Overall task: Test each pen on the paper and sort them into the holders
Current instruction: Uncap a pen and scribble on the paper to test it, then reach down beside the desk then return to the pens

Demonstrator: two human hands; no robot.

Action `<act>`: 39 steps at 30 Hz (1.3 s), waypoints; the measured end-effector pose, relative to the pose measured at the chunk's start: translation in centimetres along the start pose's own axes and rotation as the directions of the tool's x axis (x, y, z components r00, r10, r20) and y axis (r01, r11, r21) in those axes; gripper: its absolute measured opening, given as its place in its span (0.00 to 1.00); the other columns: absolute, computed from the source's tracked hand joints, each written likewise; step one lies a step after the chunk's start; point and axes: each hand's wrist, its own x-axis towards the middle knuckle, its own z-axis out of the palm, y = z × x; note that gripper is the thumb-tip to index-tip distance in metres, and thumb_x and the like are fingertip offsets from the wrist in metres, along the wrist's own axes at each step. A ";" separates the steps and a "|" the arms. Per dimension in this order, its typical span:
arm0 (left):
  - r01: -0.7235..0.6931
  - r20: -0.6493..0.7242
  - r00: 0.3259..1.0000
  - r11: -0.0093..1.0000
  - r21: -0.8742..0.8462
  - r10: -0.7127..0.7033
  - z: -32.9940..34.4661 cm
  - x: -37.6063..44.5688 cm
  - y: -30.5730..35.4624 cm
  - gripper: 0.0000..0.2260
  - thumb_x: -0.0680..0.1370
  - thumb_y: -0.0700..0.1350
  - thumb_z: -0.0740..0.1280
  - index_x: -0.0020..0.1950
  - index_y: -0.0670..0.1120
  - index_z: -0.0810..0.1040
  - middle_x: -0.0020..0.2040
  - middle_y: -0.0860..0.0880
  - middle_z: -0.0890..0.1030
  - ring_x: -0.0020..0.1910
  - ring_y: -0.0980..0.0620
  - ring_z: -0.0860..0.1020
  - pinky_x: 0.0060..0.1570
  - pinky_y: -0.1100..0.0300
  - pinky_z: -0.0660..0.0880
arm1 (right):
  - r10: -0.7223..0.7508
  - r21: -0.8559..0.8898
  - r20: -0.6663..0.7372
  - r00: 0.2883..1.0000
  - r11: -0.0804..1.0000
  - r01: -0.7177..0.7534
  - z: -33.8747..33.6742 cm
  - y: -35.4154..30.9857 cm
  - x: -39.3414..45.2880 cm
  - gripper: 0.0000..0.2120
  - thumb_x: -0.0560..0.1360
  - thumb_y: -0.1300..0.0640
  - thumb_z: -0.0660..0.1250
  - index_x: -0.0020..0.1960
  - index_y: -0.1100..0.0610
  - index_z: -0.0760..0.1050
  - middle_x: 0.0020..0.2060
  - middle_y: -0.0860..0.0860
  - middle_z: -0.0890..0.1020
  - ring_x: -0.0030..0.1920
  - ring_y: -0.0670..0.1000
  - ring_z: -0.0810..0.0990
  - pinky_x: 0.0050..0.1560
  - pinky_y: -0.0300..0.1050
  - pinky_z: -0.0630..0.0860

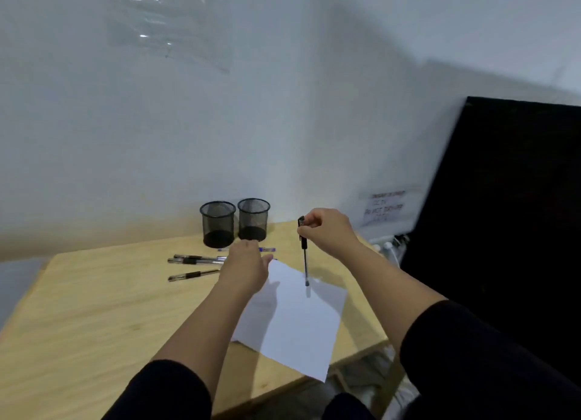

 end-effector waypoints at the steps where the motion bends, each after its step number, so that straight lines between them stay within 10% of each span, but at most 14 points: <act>1: -0.044 0.017 0.999 0.999 0.024 0.043 0.6 0.3 1.5 0.22 0.80 0.51 0.56 0.68 0.38 0.64 0.69 0.40 0.67 0.69 0.44 0.64 0.66 0.55 0.62 | 0.022 -0.022 -0.029 0.999 1.000 -0.023 -1.4 0.8 -0.1 0.02 0.70 0.59 0.68 0.42 0.56 0.77 0.30 0.46 0.74 0.39 0.50 0.73 0.34 0.33 0.65; 13: -0.507 0.231 0.849 0.857 0.097 0.476 13.1 -2.0 17.1 0.21 0.82 0.48 0.47 0.71 0.36 0.58 0.71 0.39 0.64 0.71 0.43 0.60 0.71 0.56 0.54 | 0.447 0.005 -0.311 0.839 0.883 -0.469 -14.5 15.9 -9.1 0.03 0.71 0.57 0.69 0.42 0.57 0.78 0.38 0.51 0.78 0.42 0.50 0.76 0.39 0.39 0.70; 28: -0.372 0.258 0.910 0.914 0.163 0.324 24.8 -1.8 22.0 0.23 0.81 0.50 0.45 0.75 0.44 0.52 0.77 0.45 0.53 0.76 0.44 0.51 0.72 0.45 0.52 | 0.636 0.005 -0.239 0.734 0.756 -0.654 -18.7 32.4 -16.2 0.06 0.72 0.58 0.68 0.38 0.55 0.73 0.32 0.49 0.74 0.31 0.44 0.72 0.28 0.32 0.64; 32: -0.365 0.275 0.912 0.909 0.200 0.305 25.0 -1.6 22.2 0.23 0.81 0.50 0.45 0.75 0.45 0.51 0.77 0.45 0.52 0.76 0.44 0.49 0.72 0.46 0.51 | 0.649 -0.156 -0.145 0.746 0.730 -0.665 -18.4 34.6 -16.7 0.15 0.74 0.56 0.65 0.59 0.58 0.76 0.53 0.56 0.81 0.49 0.53 0.79 0.47 0.41 0.76; 39: -0.356 0.376 0.890 0.909 0.219 0.258 24.0 -1.4 23.1 0.24 0.81 0.49 0.46 0.75 0.42 0.49 0.77 0.43 0.50 0.76 0.43 0.48 0.73 0.46 0.51 | 0.607 -0.563 0.080 0.791 0.682 -0.467 -17.3 33.3 -15.3 0.26 0.80 0.50 0.55 0.75 0.59 0.55 0.75 0.55 0.58 0.74 0.57 0.58 0.71 0.53 0.62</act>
